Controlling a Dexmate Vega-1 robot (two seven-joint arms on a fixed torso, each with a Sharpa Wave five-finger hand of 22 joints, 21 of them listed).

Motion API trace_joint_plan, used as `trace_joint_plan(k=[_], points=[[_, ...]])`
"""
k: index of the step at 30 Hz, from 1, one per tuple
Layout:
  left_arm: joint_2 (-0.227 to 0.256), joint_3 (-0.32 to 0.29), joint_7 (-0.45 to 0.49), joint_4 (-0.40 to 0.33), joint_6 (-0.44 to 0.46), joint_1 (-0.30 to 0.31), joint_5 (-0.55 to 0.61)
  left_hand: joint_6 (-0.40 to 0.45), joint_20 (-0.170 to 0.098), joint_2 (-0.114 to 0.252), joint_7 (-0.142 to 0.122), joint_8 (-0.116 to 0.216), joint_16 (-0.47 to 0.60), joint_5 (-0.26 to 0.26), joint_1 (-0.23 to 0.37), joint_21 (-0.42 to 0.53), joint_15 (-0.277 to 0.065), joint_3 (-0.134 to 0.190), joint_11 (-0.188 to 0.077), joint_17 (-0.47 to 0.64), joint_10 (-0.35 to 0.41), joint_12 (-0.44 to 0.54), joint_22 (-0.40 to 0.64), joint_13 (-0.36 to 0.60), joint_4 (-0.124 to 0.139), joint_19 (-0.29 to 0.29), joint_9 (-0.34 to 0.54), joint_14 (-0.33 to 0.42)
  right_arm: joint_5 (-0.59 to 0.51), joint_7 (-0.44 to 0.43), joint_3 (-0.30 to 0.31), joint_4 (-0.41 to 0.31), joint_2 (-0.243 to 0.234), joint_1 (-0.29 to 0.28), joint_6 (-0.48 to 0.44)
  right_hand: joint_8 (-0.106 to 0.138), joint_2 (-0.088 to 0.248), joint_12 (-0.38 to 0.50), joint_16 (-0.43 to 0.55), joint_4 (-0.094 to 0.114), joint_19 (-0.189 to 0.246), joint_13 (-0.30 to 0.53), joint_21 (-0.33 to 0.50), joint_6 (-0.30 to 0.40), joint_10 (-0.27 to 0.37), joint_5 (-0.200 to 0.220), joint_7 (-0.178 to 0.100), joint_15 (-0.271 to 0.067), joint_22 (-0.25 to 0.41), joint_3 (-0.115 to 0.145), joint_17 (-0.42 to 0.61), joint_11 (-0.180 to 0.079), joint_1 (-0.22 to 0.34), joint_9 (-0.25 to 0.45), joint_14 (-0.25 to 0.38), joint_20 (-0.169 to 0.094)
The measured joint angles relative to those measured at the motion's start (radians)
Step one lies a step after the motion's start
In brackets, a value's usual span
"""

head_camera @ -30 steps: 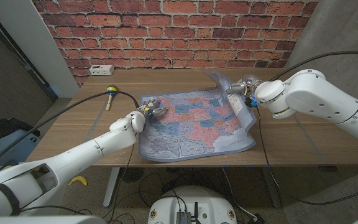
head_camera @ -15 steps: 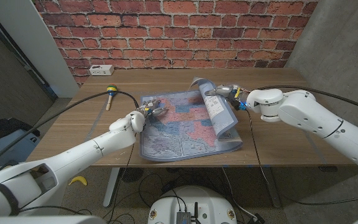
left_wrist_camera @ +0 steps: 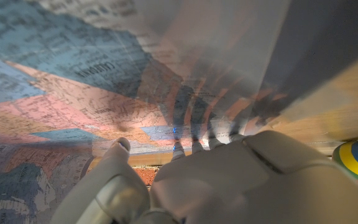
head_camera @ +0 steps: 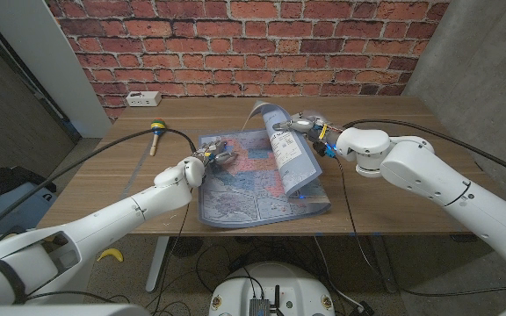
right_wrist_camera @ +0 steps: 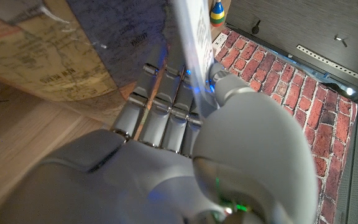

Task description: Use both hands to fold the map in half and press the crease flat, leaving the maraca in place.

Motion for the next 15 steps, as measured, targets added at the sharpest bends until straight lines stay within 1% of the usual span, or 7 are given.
trace_joint_plan(k=[1, 2, 3, 5, 7, 12, 15], points=[[0.0, 0.0, 0.0, 0.0, 0.0, 0.0, 0.0, 0.0, 0.0, 0.0, 0.0, 0.0, 0.0, 0.0, 0.0, 0.0, 0.0, 0.0, 0.0, 0.0, 0.0, 0.0, 0.0, 0.0, 0.0, 0.0, 0.0, 0.0, -0.006, 0.004, -0.001, -0.001, 0.002, 0.0, -0.003, -0.001, 0.001, -0.004, -0.007, 0.002, 0.0, -0.003, 0.002, 0.0, -0.007, 0.0, 0.0, 0.002, 0.0, 0.001, -0.007, 0.0, -0.001, 0.0, -0.003, 0.0], [0.0, -0.001, 0.001, 0.0, -0.001, 0.001, 0.0, 0.0, 0.0, 0.0, 0.0, 0.0, 0.0, 0.0, 0.0, 0.0, 0.0, 0.0, 0.0, 0.0, 0.0, 0.0, 0.0, 0.0, 0.0, 0.0, 0.0, -0.001, -0.006, 0.004, -0.004, -0.002, 0.007, 0.003, -0.003, -0.004, 0.004, -0.008, -0.015, 0.005, 0.0, -0.006, 0.002, -0.002, -0.01, 0.0, 0.001, 0.002, -0.002, -0.001, -0.014, 0.003, -0.004, 0.014, -0.009, 0.0], [0.0, -0.001, 0.001, 0.0, -0.002, 0.001, 0.001, 0.0, 0.0, 0.0, 0.0, 0.0, 0.0, 0.0, 0.0, 0.0, -0.001, 0.0, 0.0, 0.0, 0.0, 0.0, 0.0, 0.0, 0.0, 0.0, 0.0, -0.001, -0.013, 0.015, -0.009, -0.001, 0.016, 0.008, -0.006, -0.008, 0.007, -0.009, -0.022, 0.007, 0.0, -0.009, 0.002, -0.01, -0.01, 0.0, 0.001, 0.0, -0.002, -0.002, -0.021, 0.003, -0.007, 0.049, -0.011, 0.0], [0.001, -0.001, 0.002, 0.0, -0.003, 0.001, 0.001, 0.0, 0.0, 0.0, 0.0, 0.0, 0.0, 0.0, 0.0, 0.0, -0.001, 0.0, 0.0, 0.0, 0.0, 0.0, 0.0, 0.0, 0.0, 0.0, 0.0, -0.001, -0.015, 0.029, -0.014, 0.004, 0.029, 0.013, -0.007, -0.008, 0.011, -0.015, -0.035, 0.01, -0.004, -0.015, 0.005, -0.014, -0.016, 0.0, -0.003, 0.002, -0.003, 0.001, -0.033, 0.009, -0.017, 0.067, -0.016, 0.004], [0.001, -0.002, 0.002, 0.0, -0.004, 0.001, 0.001, 0.0, 0.0, 0.0, 0.0, 0.0, 0.0, 0.0, 0.0, 0.0, -0.001, 0.0, 0.0, 0.0, 0.0, 0.0, 0.0, 0.0, 0.0, 0.0, 0.0, -0.001, -0.015, 0.038, -0.017, 0.012, 0.039, 0.015, -0.007, -0.016, 0.014, -0.022, -0.047, 0.014, -0.006, -0.021, 0.009, -0.022, -0.03, 0.0, -0.004, 0.002, -0.003, -0.001, -0.045, 0.008, -0.023, 0.089, -0.024, 0.006], [0.003, -0.005, 0.005, 0.0, -0.009, 0.003, 0.002, 0.0, -0.002, 0.0, 0.0, 0.0, 0.0, 0.0, 0.0, 0.0, -0.001, 0.0, 0.0, 0.0, 0.0, 0.0, 0.0, 0.0, 0.0, 0.002, 0.0, -0.001, 0.0, 0.08, -0.032, 0.058, 0.084, 0.031, -0.007, -0.027, 0.025, -0.03, -0.075, 0.022, -0.006, -0.035, 0.017, -0.04, -0.042, -0.009, -0.008, 0.005, -0.003, -0.003, -0.071, 0.014, -0.033, 0.084, -0.031, 0.006], [0.004, -0.007, 0.007, 0.0, -0.012, 0.005, 0.001, 0.0, -0.002, 0.0, 0.0, 0.0, 0.0, 0.0, 0.0, 0.0, -0.001, 0.0, 0.0, 0.0, 0.0, 0.0, 0.0, 0.0, 0.0, 0.002, 0.0, -0.001, 0.008, 0.103, -0.043, 0.085, 0.105, 0.045, -0.009, -0.034, 0.032, -0.038, -0.088, 0.025, -0.006, -0.041, 0.017, -0.049, -0.055, -0.016, -0.016, 0.011, -0.003, -0.006, -0.081, 0.016, -0.041, 0.078, -0.043, 0.006]])
